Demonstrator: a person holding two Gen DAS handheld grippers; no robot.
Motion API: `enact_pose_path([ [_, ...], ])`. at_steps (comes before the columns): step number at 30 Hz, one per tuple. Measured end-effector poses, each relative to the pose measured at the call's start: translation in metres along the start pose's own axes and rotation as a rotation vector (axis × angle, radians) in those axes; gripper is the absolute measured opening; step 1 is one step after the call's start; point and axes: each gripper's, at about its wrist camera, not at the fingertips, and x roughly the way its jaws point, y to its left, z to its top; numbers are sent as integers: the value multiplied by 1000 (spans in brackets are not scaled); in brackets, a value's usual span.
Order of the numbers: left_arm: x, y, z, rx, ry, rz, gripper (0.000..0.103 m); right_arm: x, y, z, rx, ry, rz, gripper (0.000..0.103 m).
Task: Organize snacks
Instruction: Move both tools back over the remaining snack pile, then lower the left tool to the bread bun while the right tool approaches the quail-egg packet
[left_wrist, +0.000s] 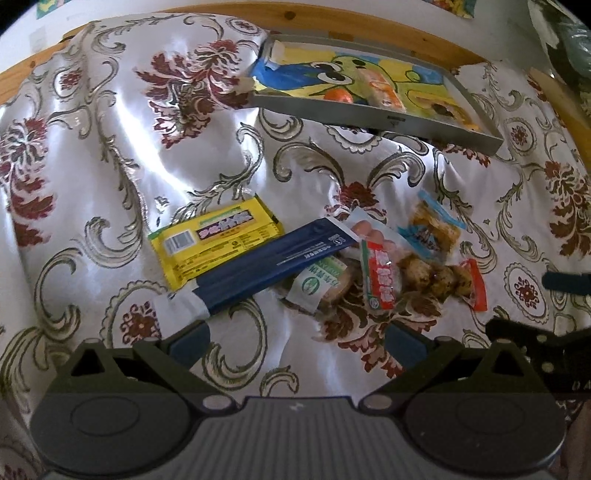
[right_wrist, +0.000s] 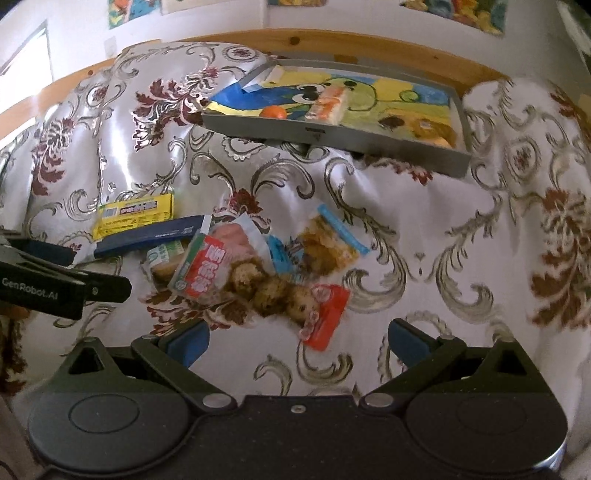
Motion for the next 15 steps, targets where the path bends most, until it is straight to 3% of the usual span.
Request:
enact_pose_path([
  [15,23,7,11,-19,1,-17,103,48,-2,18,-183,-2,122,102],
])
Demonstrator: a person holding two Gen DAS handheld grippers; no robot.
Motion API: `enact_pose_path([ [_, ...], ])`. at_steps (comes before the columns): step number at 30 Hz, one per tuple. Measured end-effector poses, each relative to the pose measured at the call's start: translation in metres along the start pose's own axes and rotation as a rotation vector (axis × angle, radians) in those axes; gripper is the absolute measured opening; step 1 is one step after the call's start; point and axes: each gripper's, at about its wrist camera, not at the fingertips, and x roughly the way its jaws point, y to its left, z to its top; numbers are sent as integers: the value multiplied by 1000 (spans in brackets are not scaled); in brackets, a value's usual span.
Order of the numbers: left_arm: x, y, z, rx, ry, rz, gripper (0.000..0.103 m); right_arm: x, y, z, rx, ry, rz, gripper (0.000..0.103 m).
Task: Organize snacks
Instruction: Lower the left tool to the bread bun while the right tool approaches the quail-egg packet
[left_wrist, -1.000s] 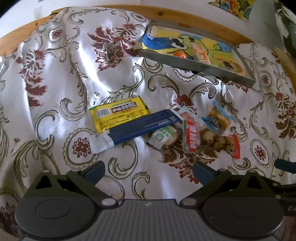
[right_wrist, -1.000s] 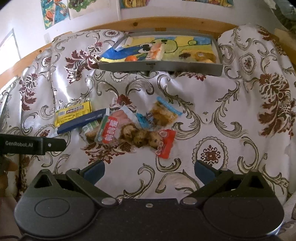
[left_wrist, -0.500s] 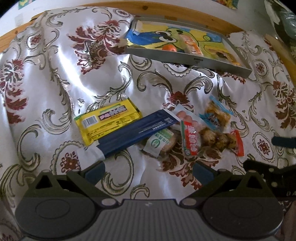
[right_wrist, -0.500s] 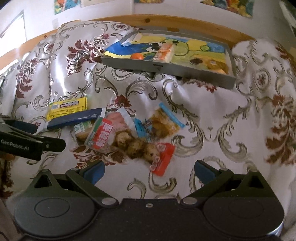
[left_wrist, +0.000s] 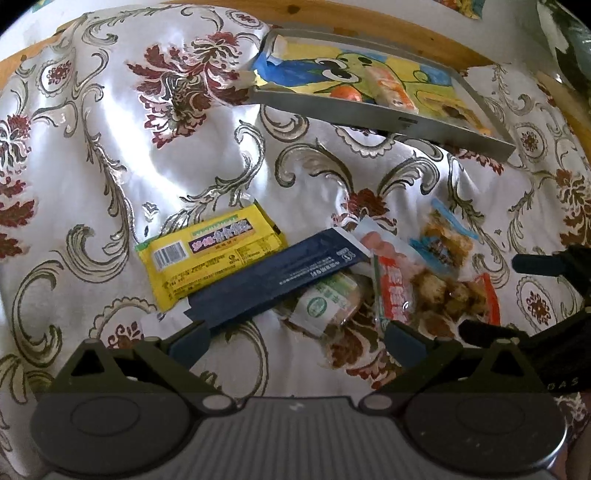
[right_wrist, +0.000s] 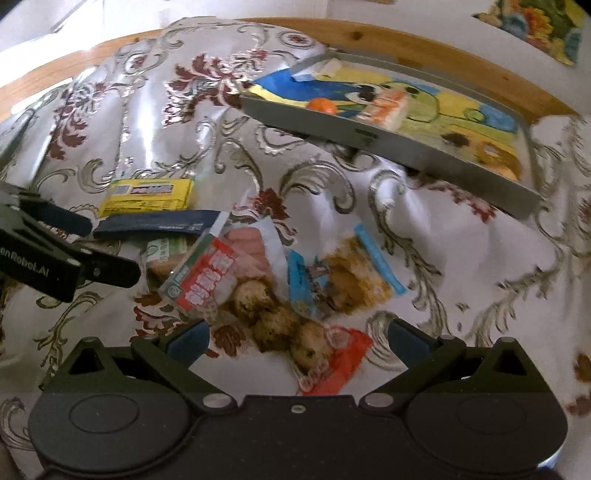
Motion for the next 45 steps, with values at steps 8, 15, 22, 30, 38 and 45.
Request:
enact_pose_path([
  [8,7,3,3,-10,-1,1,103,22,5,4,-149,22,104,102],
  [15,10,1,3,9,1,3,103,30,2,1,-163,45,125,95],
  [22,10,0,3,7,-1,3,103,32,7,-1,-196,47,85,85],
  [30,8,0,1,13,-5,12,103,30,9,-1,-179,37,38,60],
  [38,7,-2,-3,46,25,1,103,19,12,-5,-139,66,-7,55],
  [45,8,-8,-2,91,9,-21,102,8,7,-13,-49,130,-9,56],
])
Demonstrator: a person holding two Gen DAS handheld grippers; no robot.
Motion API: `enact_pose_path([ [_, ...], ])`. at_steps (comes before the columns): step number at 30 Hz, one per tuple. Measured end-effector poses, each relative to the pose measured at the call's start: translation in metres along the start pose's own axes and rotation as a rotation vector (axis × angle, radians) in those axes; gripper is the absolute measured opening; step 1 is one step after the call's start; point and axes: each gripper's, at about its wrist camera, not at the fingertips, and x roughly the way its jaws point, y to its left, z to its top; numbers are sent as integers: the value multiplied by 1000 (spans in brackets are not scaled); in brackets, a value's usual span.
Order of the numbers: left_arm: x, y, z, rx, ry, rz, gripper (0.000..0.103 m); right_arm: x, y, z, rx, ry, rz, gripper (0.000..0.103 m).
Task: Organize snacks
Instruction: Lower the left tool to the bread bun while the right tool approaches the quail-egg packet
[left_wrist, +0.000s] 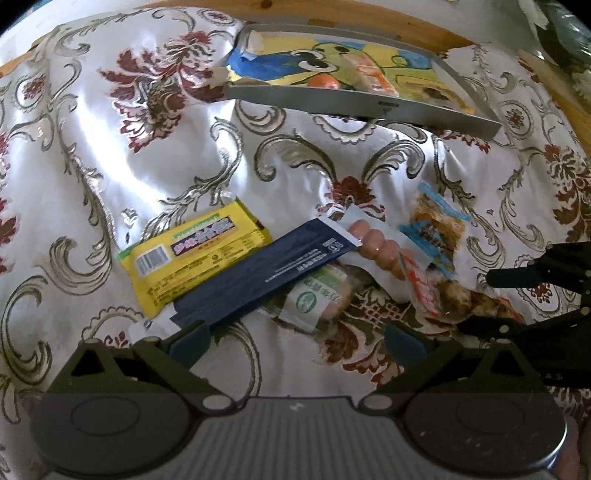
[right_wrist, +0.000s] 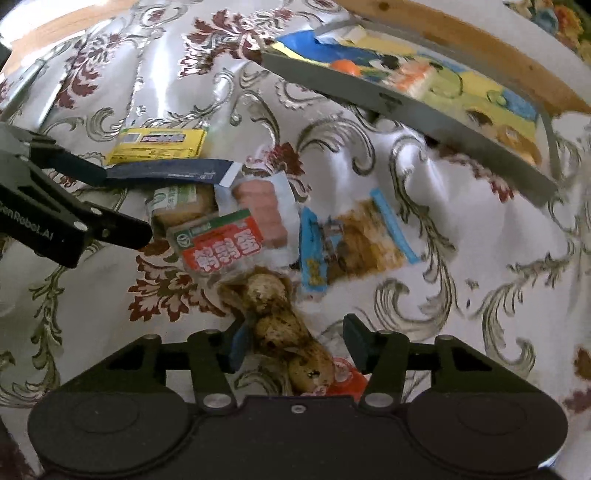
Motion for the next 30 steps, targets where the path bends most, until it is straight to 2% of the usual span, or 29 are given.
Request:
enact_pose_path([
  [5,5,-11,1,99,-55,17,98,4,-8,4,69,5,-3,56],
  [11,22,-26,3,258,-83,47,86,5,-14,6,117,11,10,56],
  [13,24,-27,4,278,-87,45,85,7,-16,6,122,10,12,57],
  [16,17,-25,6,251,-76,35,78,8,-17,6,133,10,15,57],
  [20,5,-20,5,173,-48,-6,78,9,-16,6,132,9,15,57],
  [26,11,-16,7,150,-26,1,81,10,-14,7,133,2,28,57],
  [30,10,-12,9,117,-6,-41,84,9,-16,8,152,-1,43,57],
])
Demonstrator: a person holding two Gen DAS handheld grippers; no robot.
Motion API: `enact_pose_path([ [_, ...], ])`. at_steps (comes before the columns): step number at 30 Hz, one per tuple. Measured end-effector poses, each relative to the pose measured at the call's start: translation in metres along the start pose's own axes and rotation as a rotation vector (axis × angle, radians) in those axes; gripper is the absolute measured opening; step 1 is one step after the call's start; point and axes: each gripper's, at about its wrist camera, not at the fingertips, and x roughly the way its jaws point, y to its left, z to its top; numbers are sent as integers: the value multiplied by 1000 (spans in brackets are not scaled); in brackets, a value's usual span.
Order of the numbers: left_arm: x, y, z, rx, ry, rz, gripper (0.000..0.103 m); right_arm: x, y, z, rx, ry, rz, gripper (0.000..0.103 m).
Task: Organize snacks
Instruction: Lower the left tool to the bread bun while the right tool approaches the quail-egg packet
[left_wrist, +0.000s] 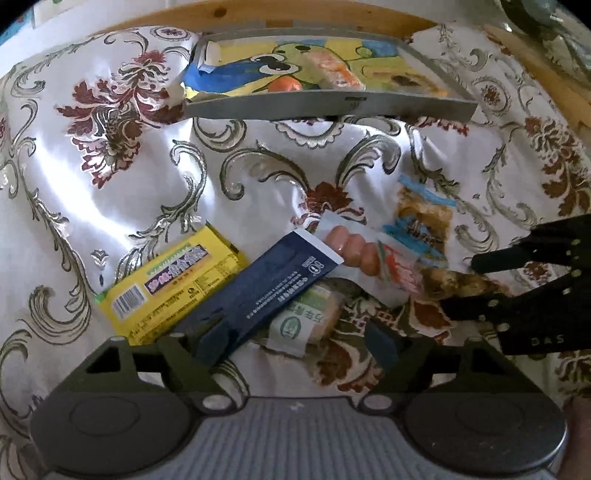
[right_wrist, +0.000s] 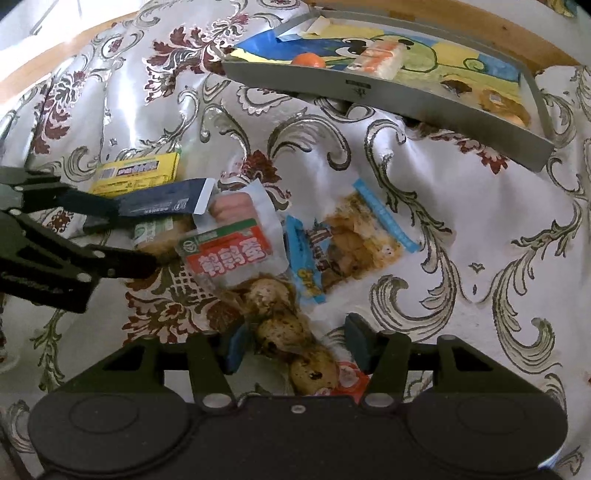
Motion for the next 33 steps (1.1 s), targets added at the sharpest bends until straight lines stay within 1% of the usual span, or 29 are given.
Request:
enact_pose_path([
  [1,-1,1,-1,-7,2,-13,84,0,0,0,5,-1,1,57],
  [3,-2,1,-1,-16,11,-12,84,0,-1,1,12,-2,3,57],
  [5,-6,3,-1,-47,35,-22,83,1,0,1,8,-2,2,57],
  [7,-10,7,-3,-94,45,-66,82,1,0,1,7,-2,2,57],
  [9,-9,9,-4,-119,42,-49,82,2,0,2,11,-1,4,57],
  [11,-3,9,-3,-104,53,-12,81,2,1,2,10,-3,5,57],
  [12,0,9,-3,-107,54,-6,80,2,1,3,10,-4,6,57],
  [15,7,10,-1,-106,36,-13,79,1,1,3,13,-2,8,57],
  [20,17,3,3,-5,4,-20,78,1,0,4,17,0,12,57],
  [22,18,3,3,14,-1,-26,78,1,0,4,17,-1,13,57],
  [23,19,3,3,18,-3,-27,77,1,0,4,18,-2,13,57],
  [25,19,3,3,33,-5,-12,68,1,1,4,16,-2,12,57],
  [27,20,3,3,40,-7,-14,63,1,1,4,16,-2,10,56],
  [30,17,2,2,43,-10,-22,55,0,1,4,22,0,11,56],
  [33,14,-5,-1,54,-3,-30,51,-1,0,4,38,8,14,56],
])
